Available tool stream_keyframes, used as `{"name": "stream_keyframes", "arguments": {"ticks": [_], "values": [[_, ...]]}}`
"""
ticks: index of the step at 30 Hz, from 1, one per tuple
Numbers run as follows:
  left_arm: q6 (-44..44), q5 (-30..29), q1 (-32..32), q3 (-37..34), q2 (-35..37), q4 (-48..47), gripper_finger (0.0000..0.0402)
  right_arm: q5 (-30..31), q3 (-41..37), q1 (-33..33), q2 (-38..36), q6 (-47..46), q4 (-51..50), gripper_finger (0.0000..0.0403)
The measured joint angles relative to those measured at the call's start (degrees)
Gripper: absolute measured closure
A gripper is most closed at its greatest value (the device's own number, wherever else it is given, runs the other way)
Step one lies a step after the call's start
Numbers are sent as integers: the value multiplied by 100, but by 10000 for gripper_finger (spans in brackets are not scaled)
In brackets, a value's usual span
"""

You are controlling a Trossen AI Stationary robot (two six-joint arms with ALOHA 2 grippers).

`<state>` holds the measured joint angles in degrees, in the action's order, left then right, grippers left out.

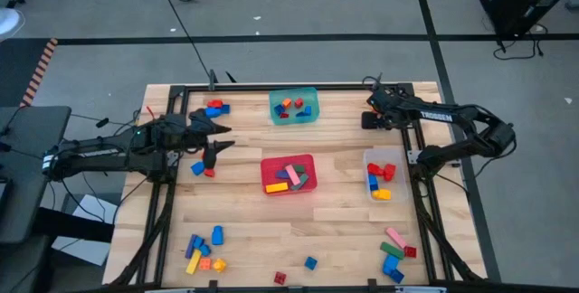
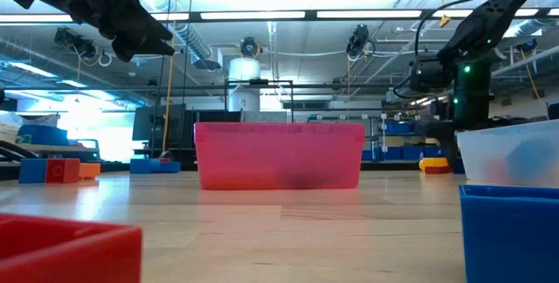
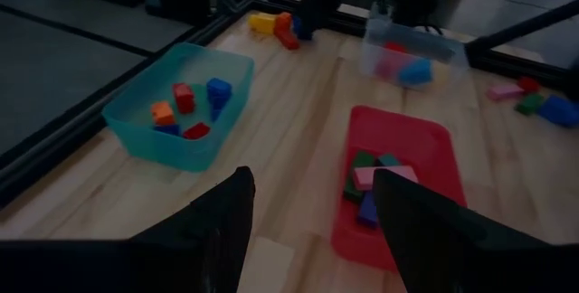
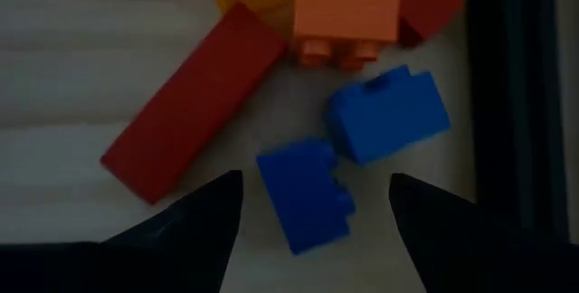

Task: Sort blocks by size
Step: Put the blue 4 stud game piece into the red bin

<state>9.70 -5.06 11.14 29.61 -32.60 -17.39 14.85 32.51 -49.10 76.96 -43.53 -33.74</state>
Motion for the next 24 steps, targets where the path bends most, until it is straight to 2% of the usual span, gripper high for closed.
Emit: {"name": "stream_keyframes", "arguments": {"ticks": [5,9,18,22,24], "values": [[2,-114,0,0,0,-2,167,-63,27,-57,480,177,256,136],[32,-122,0,0,0,-2,167,6,33,-43,587,175,506,170],[148,-123,0,2,0,-7,167,-150,11,-59,434,366,548,298],[126,-123,0,2,0,-6,167,-358,85,-55,411,504,317,301],[124,-123,0,2,0,-4,167,-496,206,5,327,700,-105,301]]}}
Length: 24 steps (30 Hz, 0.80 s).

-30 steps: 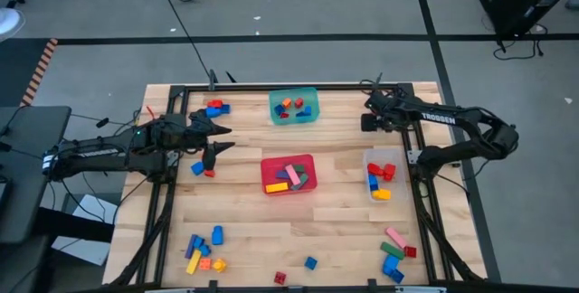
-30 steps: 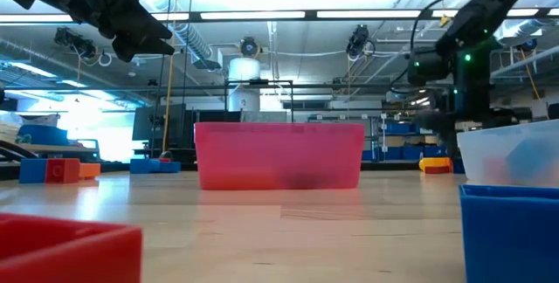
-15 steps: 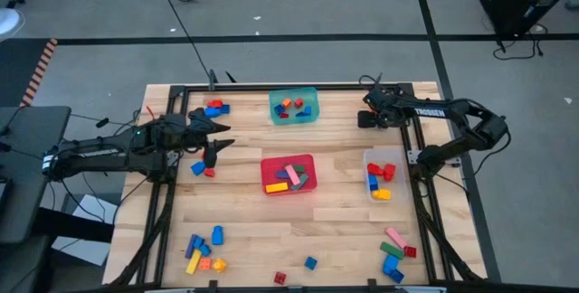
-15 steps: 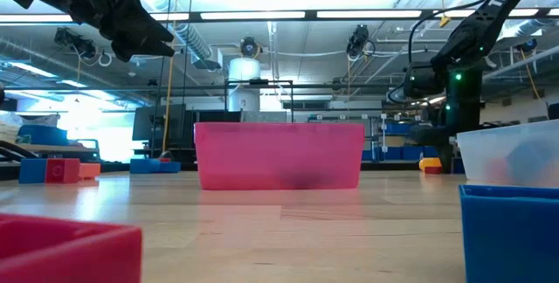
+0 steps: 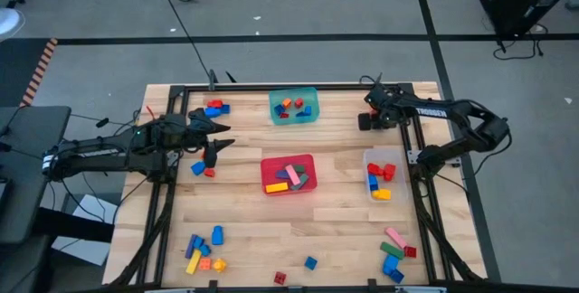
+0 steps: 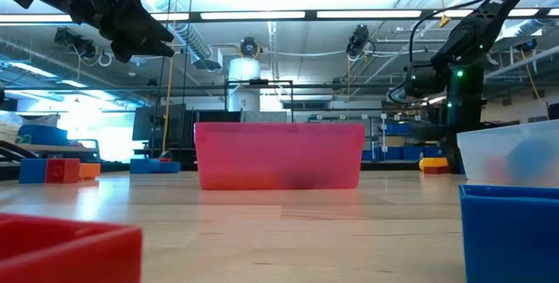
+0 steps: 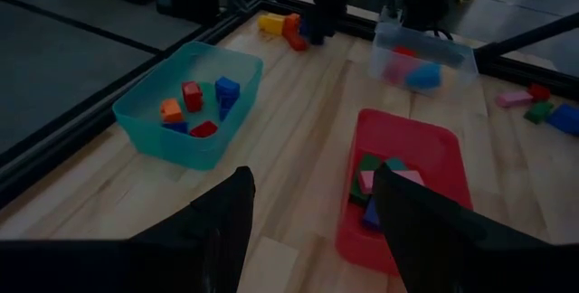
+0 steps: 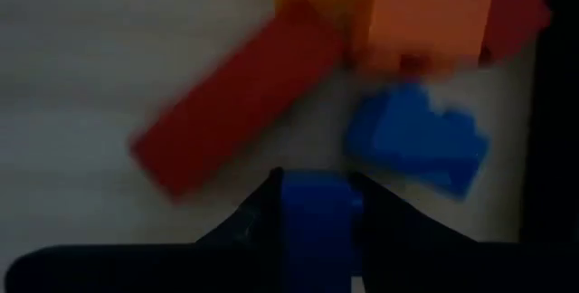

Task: Sort blocks by size
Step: Put the blue 4 stud game piece into the red bin

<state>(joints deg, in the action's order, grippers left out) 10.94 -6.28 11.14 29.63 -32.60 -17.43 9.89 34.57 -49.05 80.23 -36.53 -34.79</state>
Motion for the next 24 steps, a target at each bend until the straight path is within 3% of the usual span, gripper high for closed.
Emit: {"name": "stream_keyframes", "arguments": {"ticks": [7,14,18,24], "values": [[-5,0,0,0,0,8,167,-31,948,295,-597,77,-1254,301],[-14,2,0,0,2,186,167,371,2590,947,-837,-72,-1529,301],[-17,2,0,0,2,254,167,418,3760,1247,-331,286,-1452,301],[-17,2,0,0,2,297,167,334,5535,1594,1209,876,-1484,301]]}}
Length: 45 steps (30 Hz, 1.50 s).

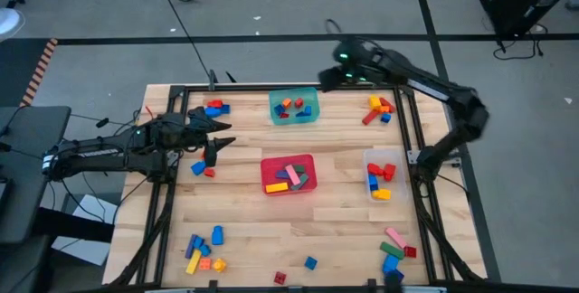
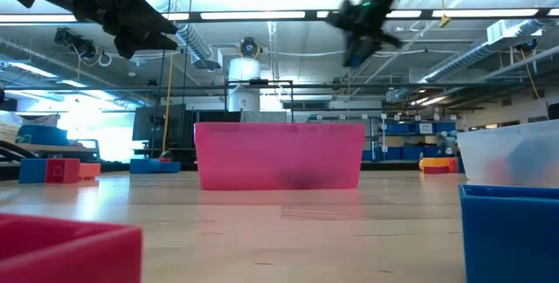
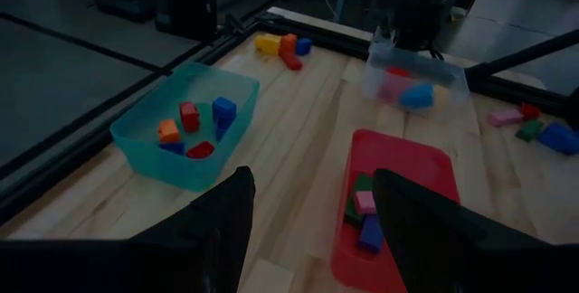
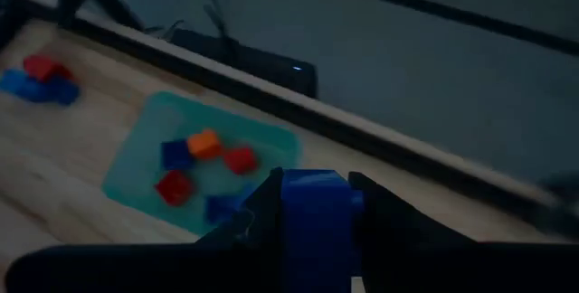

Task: Sort blocks by size
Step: Put the blue 4 stud game piece into the red bin, then put the blue 1 stud game piece into the transparent bin

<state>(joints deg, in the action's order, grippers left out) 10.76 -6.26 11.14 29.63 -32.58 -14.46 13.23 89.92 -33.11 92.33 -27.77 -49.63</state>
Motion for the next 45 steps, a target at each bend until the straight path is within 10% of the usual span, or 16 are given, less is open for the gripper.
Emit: {"name": "stream_keyframes", "arguments": {"ticks": [12,21,29,45], "values": [[44,4,0,0,0,-2,167,-970,2325,427,3274,680,-534,301],[46,7,0,0,0,-25,167,-1398,2547,422,4245,700,-653,285],[182,9,0,0,0,-2,167,-1447,2550,410,4112,588,-683,178],[752,-57,0,0,-4,293,167,-90,2550,717,1920,528,-1734,200]]}}
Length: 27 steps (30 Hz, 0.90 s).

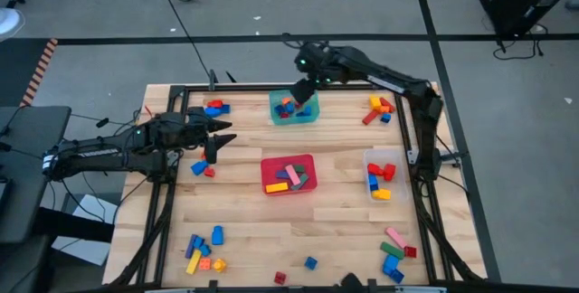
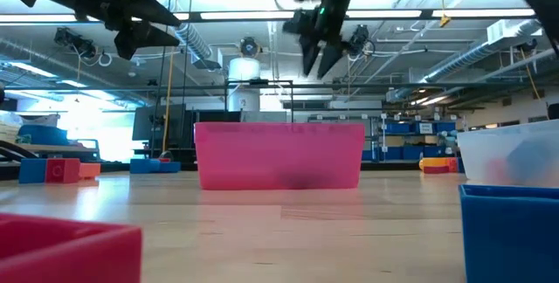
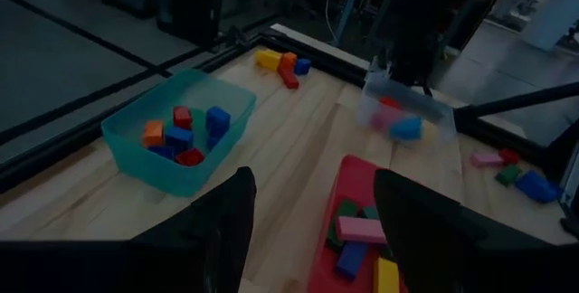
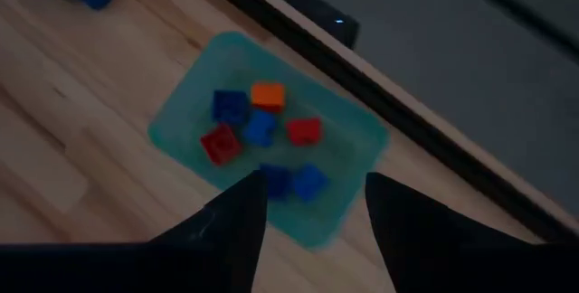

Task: Sort blocks by size
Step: Put the blue 1 stud game piece into the transparent bin

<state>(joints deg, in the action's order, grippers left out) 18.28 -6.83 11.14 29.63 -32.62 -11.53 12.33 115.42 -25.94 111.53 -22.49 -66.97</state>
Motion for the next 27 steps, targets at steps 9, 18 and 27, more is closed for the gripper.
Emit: {"name": "stream_keyframes", "arguments": {"ticks": [9,18,27], "values": [[10,77,0,0,0,148,167,298,-1717,652,-1284,-733,18,208],[610,103,283,595,-534,-135,182,294,-4649,1664,-2875,-3099,1314,209],[293,102,1350,2126,-2407,-2146,195,386,-5982,2784,-3962,-4711,1590,212]]}}
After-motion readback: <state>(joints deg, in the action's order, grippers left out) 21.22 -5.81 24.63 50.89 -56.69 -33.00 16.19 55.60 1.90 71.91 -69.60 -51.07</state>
